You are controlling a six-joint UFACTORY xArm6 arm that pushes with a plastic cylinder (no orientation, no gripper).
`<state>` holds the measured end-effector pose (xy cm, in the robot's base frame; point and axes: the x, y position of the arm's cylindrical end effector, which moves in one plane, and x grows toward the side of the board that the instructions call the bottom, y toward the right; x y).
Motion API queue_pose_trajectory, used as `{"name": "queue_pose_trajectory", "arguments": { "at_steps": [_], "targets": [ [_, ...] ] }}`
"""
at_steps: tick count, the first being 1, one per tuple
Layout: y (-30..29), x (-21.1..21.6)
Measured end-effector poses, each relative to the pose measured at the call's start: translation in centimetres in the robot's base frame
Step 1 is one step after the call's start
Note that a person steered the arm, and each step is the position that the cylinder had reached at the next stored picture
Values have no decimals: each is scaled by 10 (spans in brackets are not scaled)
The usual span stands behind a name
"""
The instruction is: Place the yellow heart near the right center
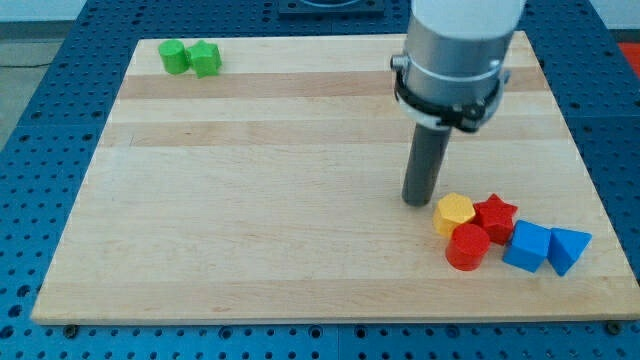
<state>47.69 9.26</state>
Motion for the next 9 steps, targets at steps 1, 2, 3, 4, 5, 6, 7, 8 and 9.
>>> {"name": "queue_pose_trajectory", "arguments": {
  "at_steps": [1, 2, 3, 4, 5, 6, 7, 8, 9],
  "targets": [
    [0, -54],
    [0, -108],
    [0, -152],
    [-8, -189],
    [-8, -228],
    [3, -254],
    [30, -255],
    [52, -249],
    [63, -235]
  ]
}}
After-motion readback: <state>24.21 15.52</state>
